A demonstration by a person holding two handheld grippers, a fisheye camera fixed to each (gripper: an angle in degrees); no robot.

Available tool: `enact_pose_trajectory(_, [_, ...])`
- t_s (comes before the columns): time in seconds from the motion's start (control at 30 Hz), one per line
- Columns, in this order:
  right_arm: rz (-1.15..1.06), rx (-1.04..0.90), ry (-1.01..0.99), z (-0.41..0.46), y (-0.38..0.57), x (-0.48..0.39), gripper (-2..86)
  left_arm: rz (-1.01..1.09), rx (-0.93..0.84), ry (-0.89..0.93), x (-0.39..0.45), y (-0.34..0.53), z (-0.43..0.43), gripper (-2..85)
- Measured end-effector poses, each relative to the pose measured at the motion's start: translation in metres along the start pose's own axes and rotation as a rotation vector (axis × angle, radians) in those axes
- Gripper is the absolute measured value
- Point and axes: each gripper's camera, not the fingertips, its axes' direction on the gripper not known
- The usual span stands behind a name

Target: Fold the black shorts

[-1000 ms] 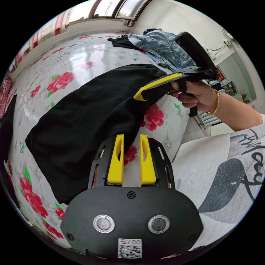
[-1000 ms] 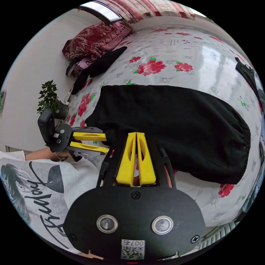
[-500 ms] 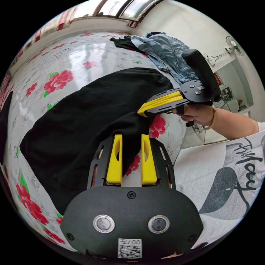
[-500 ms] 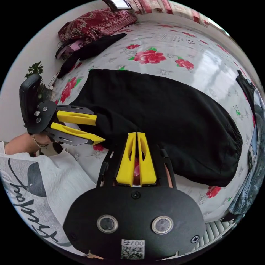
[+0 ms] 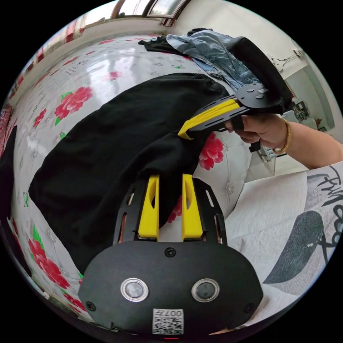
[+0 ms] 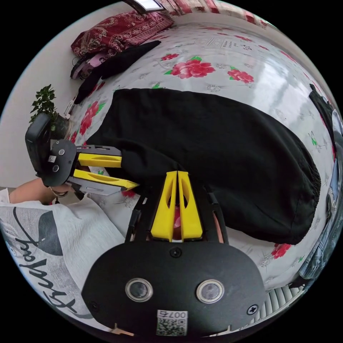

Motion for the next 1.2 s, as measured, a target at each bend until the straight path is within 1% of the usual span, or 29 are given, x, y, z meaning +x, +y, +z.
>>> enact_pose_trajectory(0.13, [-0.002, 0.004, 0.0, 0.0, 0.002, -0.001, -0.3, 0.033, -0.033, 0.0, 0.003, -0.016, 0.011, 8.9])
enact_pose_trajectory(0.23, [0.002, 0.012, -0.005, -0.001, 0.006, -0.001, -0.3, 0.061, -0.057, -0.038, 0.012, -0.019, 0.015, 5.5])
enact_pose_trajectory(0.3, [0.005, 0.019, -0.01, -0.001, 0.01, 0.0, -0.2, 0.07, -0.024, -0.032, 0.018, -0.013, 0.009, 0.3])
enact_pose_trajectory(0.4, [0.002, 0.03, -0.025, -0.001, 0.016, 0.0, -0.2, 0.068, 0.02, 0.005, 0.024, -0.003, -0.002, -0.7])
enact_pose_trajectory(0.53, [-0.018, 0.05, -0.043, -0.003, 0.026, -0.003, -0.2, 0.088, 0.05, 0.034, 0.032, 0.005, -0.015, -0.9])
enact_pose_trajectory(0.73, [-0.069, 0.055, -0.056, -0.005, 0.046, -0.009, 0.3, 0.159, 0.011, 0.016, 0.052, 0.014, -0.01, -0.6])
enact_pose_trajectory(0.87, [-0.125, 0.125, -0.069, -0.019, 0.064, -0.021, 0.9, 0.141, 0.018, 0.02, 0.057, 0.008, -0.008, 1.7])
enact_pose_trajectory(0.97, [-0.204, 0.151, -0.062, -0.021, 0.079, -0.034, 1.3, 0.157, -0.023, 0.05, 0.057, -0.001, -0.001, 3.2])
enact_pose_trajectory(1.03, [-0.244, 0.122, -0.062, -0.01, 0.087, -0.041, 1.6, 0.174, -0.049, 0.085, 0.059, -0.004, 0.003, 3.5])
enact_pose_trajectory(1.13, [-0.271, -0.001, -0.056, 0.027, 0.098, -0.045, 2.0, 0.144, -0.042, 0.101, 0.059, -0.004, -0.001, 3.2])
enact_pose_trajectory(1.2, [-0.257, -0.09, -0.013, 0.054, 0.112, -0.042, 2.4, 0.043, -0.005, 0.101, 0.049, 0.001, -0.013, 2.3])
